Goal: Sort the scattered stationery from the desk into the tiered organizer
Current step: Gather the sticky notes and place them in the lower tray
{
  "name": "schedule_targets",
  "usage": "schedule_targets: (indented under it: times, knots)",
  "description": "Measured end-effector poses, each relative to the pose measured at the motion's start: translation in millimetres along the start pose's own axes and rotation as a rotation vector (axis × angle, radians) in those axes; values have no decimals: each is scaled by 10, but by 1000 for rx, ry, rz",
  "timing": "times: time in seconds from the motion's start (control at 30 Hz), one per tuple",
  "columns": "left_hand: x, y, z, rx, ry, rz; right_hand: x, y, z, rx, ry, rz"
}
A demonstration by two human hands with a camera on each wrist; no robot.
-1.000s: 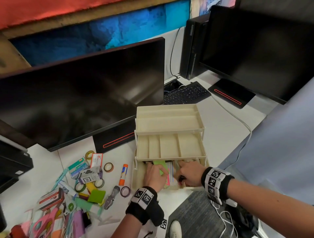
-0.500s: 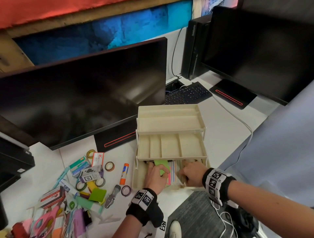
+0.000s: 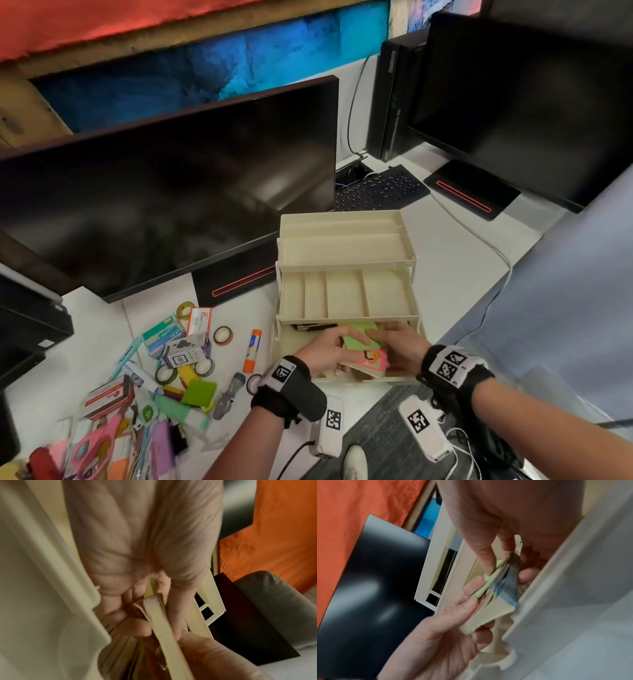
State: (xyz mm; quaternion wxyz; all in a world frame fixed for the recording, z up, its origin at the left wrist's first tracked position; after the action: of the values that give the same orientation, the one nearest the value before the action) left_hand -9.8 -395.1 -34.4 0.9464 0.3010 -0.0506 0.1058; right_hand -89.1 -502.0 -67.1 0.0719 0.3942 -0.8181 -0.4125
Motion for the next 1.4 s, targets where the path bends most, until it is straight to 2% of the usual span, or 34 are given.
schedule_targets:
  times: [0.17, 0.33, 0.43, 0.53, 0.67, 0.87, 1.0, 1.13, 1.27, 1.4]
  knots:
    - [63, 13, -126, 55, 92, 51, 117, -64, 6, -30, -141, 109]
    - [102, -50, -177, 135, 160, 110, 86, 36, 9, -106, -136, 63]
    - [69, -88, -168, 151, 320, 101, 95, 118, -18, -97, 39, 37]
    - [1, -91, -148, 109, 441, 13, 136, 206, -57, -79, 112, 35]
    - [-14, -149, -171, 182, 398, 106, 128, 302, -112, -33, 151, 15]
    - [-131, -312, -92, 241, 413, 106, 242, 380, -217, 230, 396, 136]
    - [-238, -455, -38, 232, 468, 175, 137, 611, -246, 332, 596, 148]
    - [-286, -593, -73, 267, 445, 307, 152, 612, -174, 266, 609, 163]
    - [-260, -595, -67, 270, 359, 424, 82, 597, -144, 311, 633, 177]
    - [-285, -573, -58, 251, 459, 445, 45, 595, -101, 310, 819, 177]
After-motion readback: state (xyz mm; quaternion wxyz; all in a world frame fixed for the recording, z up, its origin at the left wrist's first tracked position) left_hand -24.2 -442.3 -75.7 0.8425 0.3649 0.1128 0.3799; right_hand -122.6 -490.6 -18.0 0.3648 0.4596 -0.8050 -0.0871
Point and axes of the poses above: each hand's wrist, its own y-axis away from the middle knuckle, its own x-axis out of the back of the hand, z = x × y, the point moved 7 cm from there along -y, towards the middle knuckle, and after that the axes turned 13 degrees about -y, right-handed, at the moved point
